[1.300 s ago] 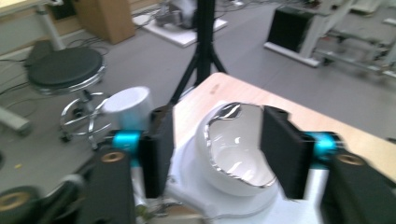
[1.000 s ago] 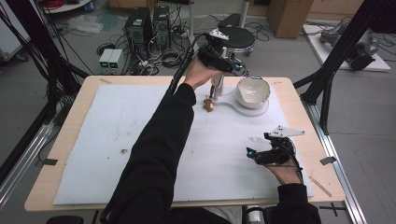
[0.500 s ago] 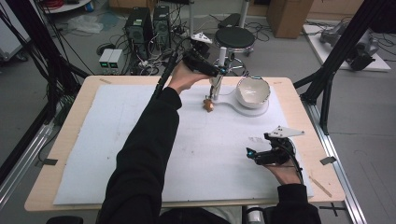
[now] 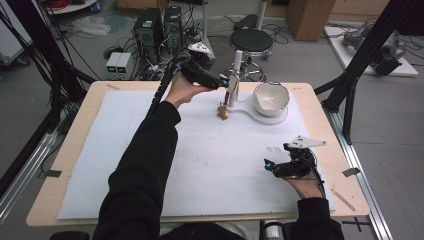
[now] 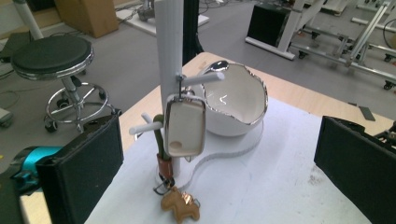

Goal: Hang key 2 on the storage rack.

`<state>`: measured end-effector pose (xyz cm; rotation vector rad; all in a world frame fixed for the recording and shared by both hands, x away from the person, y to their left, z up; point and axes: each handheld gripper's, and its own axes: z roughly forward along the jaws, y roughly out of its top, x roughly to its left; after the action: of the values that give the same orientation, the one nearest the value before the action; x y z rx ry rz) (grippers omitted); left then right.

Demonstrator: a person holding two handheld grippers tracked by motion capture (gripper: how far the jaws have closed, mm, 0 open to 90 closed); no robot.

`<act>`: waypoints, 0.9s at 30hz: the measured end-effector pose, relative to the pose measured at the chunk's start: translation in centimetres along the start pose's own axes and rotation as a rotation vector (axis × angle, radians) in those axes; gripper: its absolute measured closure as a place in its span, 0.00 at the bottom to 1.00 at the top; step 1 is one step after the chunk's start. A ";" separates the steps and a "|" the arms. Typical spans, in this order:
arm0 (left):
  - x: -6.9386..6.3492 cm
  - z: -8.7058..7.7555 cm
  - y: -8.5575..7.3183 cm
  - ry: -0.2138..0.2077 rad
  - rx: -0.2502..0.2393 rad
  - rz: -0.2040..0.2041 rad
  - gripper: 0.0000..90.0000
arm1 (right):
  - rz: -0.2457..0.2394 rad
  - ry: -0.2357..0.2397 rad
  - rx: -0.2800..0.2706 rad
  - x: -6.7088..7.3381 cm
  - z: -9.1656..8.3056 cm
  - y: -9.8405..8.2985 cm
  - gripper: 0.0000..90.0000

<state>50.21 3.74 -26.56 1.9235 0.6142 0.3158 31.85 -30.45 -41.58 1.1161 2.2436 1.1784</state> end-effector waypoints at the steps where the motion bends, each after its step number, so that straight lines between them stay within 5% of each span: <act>1: 0.0 -0.1 -0.1 -0.004 -0.002 -0.001 0.02 | 0.002 0.000 0.001 0.0 0.0 -0.1 0.01; 14: -0.4 -2.0 -1.8 -0.014 0.013 0.003 0.02 | 0.004 -0.003 0.006 -0.1 0.0 -0.2 0.01; 27: 0.6 -4.6 -5.1 0.013 0.005 -0.045 0.02 | 0.004 -0.002 0.012 -0.1 0.0 -0.2 0.01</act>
<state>47.11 9.26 -29.31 1.9109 0.6658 0.2985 31.78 -30.58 -41.74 1.1264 2.2512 1.1658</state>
